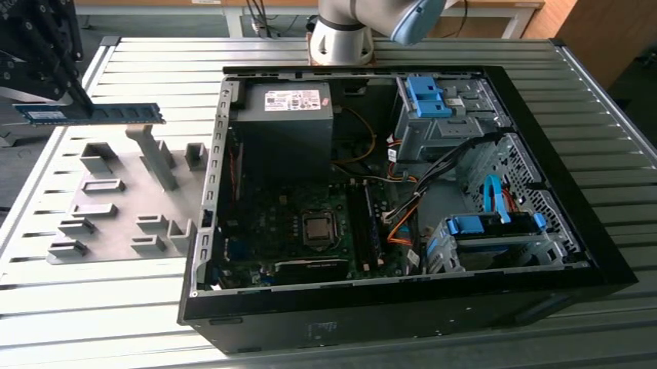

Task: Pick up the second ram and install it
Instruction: 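Pick up the second ram and move it above second insertion slot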

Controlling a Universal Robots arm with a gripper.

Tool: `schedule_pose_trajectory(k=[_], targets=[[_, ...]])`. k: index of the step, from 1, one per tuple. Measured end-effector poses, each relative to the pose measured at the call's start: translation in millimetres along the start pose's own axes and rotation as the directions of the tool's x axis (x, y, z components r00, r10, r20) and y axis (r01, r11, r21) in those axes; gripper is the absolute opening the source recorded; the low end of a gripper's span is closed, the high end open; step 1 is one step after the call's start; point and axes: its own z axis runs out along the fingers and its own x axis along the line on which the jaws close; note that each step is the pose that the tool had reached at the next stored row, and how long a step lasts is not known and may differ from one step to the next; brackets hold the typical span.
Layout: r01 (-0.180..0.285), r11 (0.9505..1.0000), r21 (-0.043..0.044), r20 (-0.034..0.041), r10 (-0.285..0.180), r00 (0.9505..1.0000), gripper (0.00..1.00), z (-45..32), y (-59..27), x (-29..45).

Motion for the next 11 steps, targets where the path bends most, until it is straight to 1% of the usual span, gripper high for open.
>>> schedule_pose_trajectory(k=[11], targets=[[0.0, 1.0, -0.0001, -0.0001, 0.0, 1.0, 0.14, -0.1, -10.8, -0.3]])
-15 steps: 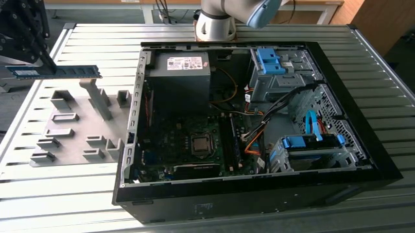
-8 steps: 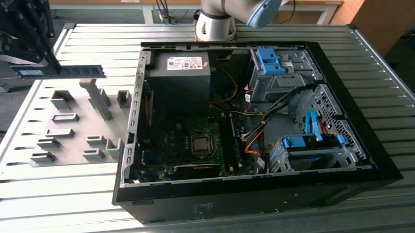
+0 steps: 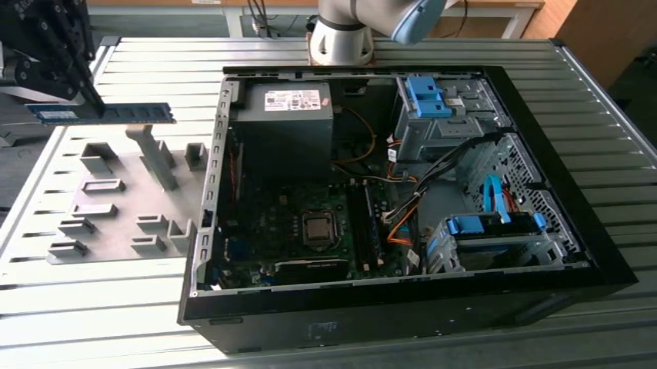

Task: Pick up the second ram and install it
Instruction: 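Pick up the second ram and move it above second insertion slot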

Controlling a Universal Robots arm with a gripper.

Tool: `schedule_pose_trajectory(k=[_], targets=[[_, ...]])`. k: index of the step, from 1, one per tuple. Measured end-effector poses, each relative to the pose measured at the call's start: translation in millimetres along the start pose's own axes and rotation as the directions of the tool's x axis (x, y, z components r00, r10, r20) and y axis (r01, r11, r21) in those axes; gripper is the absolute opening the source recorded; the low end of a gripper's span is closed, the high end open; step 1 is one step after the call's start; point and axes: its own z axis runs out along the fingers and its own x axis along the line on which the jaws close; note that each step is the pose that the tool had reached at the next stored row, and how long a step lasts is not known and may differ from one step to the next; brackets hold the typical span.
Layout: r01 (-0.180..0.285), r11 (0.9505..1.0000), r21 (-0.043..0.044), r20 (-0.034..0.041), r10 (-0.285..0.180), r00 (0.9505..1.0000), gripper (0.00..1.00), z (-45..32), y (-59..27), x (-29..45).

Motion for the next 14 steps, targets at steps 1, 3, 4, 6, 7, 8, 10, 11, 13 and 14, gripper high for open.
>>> schedule_pose_trajectory(k=[1, 3, 4, 6, 7, 8, 10, 11, 13, 14], targets=[[0.0, 1.0, 0.0, 0.0, 0.0, 1.0, 0.14, 0.0, -1.0, 0.0], [0.0, 1.0, 0.0, 0.0001, 0.0, 1.0, 0.14, 0.0, -2.9, -0.1], [0.0, 1.0, 0.0, 0.0, 0.0, 1.0, 0.14, 0.0, -3.9, -0.1], [0.0, 1.0, 0.0001, 0.0001, 0.0, 1.0, 0.14, 0.0, -5.9, -0.1], [0.0, 1.0, 0.0, 0.0001, 0.0, 1.0, 0.14, 0.0, -6.8, -0.2], [0.0, 1.0, 0.0, 0.0001, 0.0, 1.0, 0.14, 0.0, -7.8, -0.2], [0.0, 1.0, 0.0, 0.0, 0.0, 1.0, 0.14, 0.0, -9.7, -0.3], [0.0, 1.0, 0.0, 0.0, 0.0, 1.0, 0.14, 0.0, -10.6, -0.3], [0.0, 1.0, 0.0001, 0.0001, 0.0, 1.0, 0.14, 0.0, -12.6, -0.3], [0.0, 1.0, 0.0, 0.0001, 0.0, 1.0, 0.14, -0.1, -13.6, -0.4]])
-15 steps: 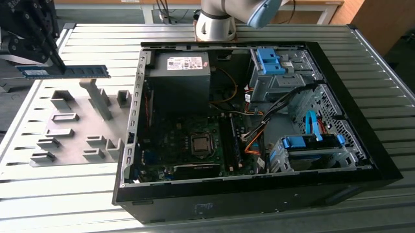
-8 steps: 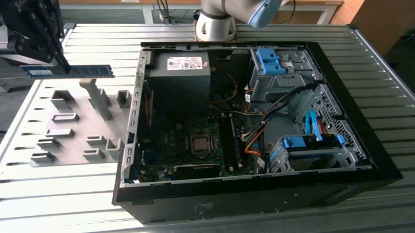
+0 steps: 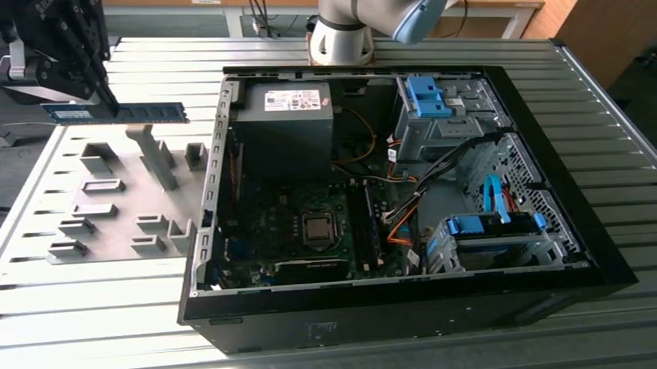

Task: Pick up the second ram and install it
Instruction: 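Pick up the second ram and move it above second insertion slot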

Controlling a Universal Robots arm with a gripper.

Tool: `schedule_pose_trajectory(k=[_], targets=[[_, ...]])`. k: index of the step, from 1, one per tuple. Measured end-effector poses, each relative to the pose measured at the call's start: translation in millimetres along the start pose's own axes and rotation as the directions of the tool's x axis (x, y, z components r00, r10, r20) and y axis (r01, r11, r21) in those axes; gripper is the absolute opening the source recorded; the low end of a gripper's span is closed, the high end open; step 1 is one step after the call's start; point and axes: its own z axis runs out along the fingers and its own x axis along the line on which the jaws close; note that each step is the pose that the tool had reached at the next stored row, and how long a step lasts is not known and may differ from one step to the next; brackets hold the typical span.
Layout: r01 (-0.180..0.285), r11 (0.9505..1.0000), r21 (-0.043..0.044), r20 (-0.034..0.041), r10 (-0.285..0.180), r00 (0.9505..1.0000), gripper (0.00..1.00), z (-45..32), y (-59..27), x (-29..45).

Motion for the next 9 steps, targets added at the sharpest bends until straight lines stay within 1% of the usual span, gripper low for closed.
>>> schedule_pose_trajectory(k=[2, 3, 9], targets=[[0.0, 1.0, 0.0, 0.0, 0.0, 1.0, 0.14, 0.0, -2.0, -0.1], [0.0, 1.0, 0.0, 0.0, 0.0, 1.0, 0.14, 0.0, -4.6, -0.1], [0.0, 1.0, 0.0, 0.0, 0.0, 1.0, 0.14, -0.1, -10.8, -0.3]])
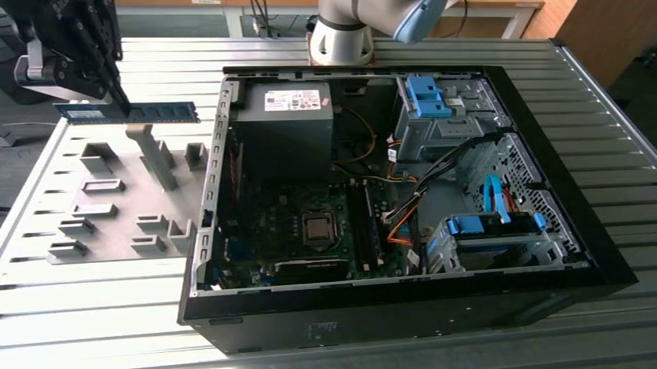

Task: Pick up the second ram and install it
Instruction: 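Pick up the second ram and move it above second insertion slot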

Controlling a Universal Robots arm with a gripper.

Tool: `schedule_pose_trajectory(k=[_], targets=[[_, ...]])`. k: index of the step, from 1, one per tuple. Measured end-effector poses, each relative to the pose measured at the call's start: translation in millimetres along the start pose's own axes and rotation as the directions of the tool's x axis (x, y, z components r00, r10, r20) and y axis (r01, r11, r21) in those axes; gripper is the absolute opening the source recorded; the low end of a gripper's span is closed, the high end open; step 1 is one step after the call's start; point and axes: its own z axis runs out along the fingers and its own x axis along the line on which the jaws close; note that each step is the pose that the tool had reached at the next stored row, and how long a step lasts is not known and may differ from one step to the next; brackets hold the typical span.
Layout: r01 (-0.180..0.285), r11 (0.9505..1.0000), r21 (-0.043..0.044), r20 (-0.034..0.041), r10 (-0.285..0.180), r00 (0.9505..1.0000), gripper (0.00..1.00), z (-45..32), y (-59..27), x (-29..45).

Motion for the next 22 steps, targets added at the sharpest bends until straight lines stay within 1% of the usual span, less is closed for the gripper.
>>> schedule_pose_trajectory(k=[22], targets=[[0.0, 1.0, 0.0, 0.0, 0.0, 1.0, 0.14, -0.2, -23.5, -0.7]])
